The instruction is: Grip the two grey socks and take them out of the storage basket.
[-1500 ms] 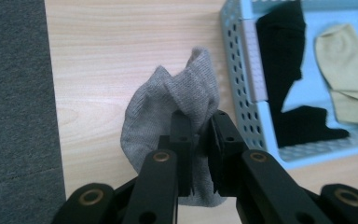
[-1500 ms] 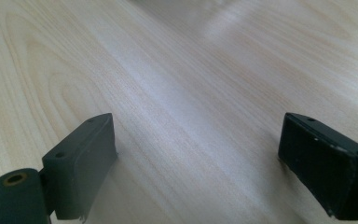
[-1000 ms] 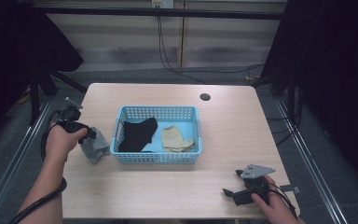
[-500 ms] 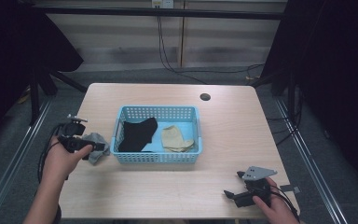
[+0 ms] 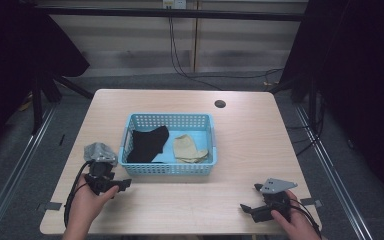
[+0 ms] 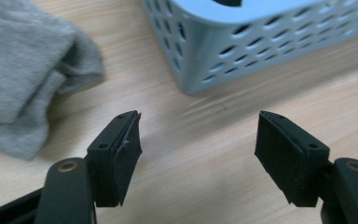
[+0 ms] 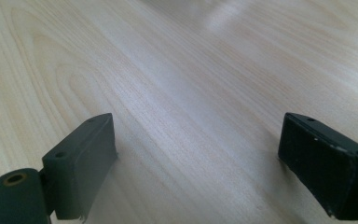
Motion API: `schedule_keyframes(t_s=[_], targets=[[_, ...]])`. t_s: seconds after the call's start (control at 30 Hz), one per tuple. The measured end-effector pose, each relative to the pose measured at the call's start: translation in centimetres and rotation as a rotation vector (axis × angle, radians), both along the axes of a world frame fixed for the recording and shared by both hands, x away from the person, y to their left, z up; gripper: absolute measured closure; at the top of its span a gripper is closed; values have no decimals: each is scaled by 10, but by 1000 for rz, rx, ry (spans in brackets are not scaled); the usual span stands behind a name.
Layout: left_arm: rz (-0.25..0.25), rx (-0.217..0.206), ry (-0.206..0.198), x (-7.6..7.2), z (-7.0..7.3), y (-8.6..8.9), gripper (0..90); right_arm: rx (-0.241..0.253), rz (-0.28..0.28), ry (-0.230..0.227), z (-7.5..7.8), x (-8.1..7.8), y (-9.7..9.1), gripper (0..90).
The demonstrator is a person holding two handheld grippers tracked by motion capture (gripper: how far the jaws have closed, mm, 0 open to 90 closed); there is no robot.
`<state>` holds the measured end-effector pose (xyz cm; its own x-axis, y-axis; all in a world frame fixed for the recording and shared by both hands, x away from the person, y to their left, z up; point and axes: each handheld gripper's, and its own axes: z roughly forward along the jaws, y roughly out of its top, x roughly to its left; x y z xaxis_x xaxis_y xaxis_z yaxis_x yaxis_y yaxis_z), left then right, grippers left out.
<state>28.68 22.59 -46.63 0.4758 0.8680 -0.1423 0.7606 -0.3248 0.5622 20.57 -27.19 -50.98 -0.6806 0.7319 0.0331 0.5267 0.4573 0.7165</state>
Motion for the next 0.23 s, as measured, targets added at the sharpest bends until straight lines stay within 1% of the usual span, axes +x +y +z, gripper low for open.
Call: schedule_keyframes(t_s=[0.03,0.1,0.23], targets=[[-6,9,-10,-1,-1,-2,298,0,0,0,0,0,0,107],[-20,18,-10,-2,-3,-3,296,0,0,0,0,0,0,107],[-21,-6,-1,-2,-5,-2,290,1,-1,-2,0,-1,0,107]])
